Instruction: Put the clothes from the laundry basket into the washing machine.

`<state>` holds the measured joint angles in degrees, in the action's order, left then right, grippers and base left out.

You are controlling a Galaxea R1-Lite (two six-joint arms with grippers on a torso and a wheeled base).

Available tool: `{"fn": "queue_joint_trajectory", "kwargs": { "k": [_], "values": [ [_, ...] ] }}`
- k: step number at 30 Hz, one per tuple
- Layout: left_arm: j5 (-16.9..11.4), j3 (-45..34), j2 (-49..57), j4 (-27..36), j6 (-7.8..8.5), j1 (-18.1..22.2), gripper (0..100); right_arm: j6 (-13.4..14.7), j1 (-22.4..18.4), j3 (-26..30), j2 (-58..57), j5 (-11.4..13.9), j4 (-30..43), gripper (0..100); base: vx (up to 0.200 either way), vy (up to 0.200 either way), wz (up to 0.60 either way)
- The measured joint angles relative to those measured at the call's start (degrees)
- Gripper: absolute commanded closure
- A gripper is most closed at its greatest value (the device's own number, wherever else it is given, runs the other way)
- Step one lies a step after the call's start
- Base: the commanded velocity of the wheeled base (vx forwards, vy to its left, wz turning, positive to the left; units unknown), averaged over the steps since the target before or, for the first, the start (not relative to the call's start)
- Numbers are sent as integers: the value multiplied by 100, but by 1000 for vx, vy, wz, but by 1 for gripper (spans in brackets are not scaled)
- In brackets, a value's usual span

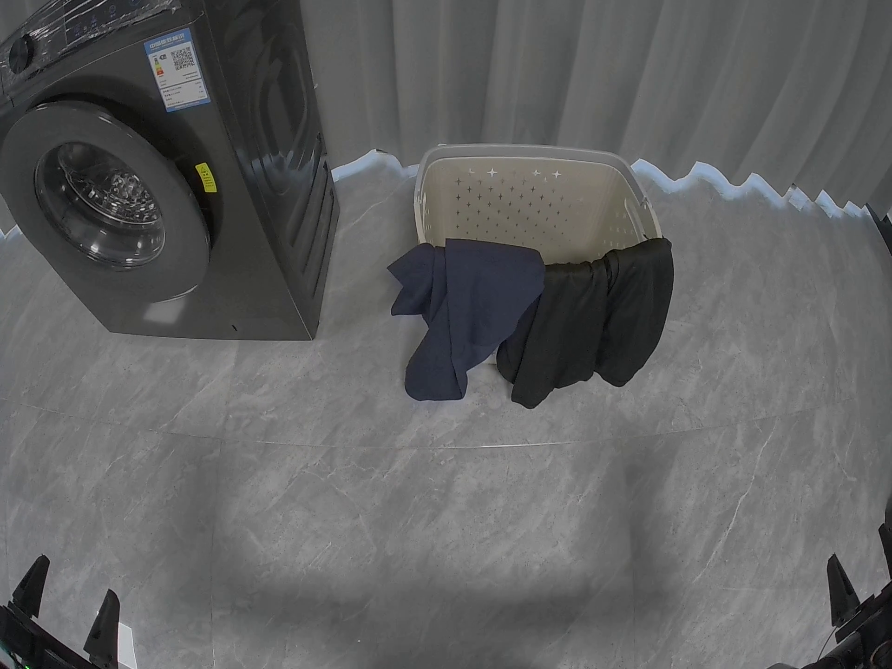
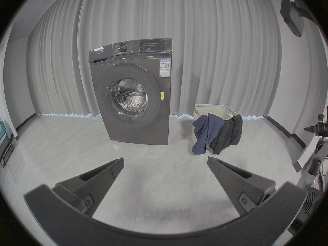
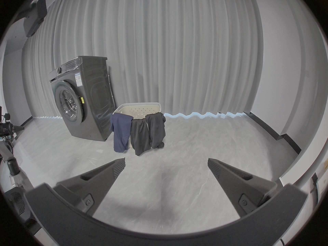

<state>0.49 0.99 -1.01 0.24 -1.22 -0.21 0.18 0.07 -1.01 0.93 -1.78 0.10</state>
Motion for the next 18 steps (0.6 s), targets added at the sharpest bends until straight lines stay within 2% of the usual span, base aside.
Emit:
{"fn": "queue_joint_trajectory", "kwargs": {
  "k": [3,9,18],
  "values": [
    [2,0,0,-2,-17,0,0,0,-5,0,0,4,-2,0,200,0,0],
    [2,2,0,-9,-22,10,0,0,9,0,0,1,1,0,0,0,0],
    [2,2,0,-4,-20,2,0,0,0,0,0,1,0,0,0,-200,0]
  ]
}}
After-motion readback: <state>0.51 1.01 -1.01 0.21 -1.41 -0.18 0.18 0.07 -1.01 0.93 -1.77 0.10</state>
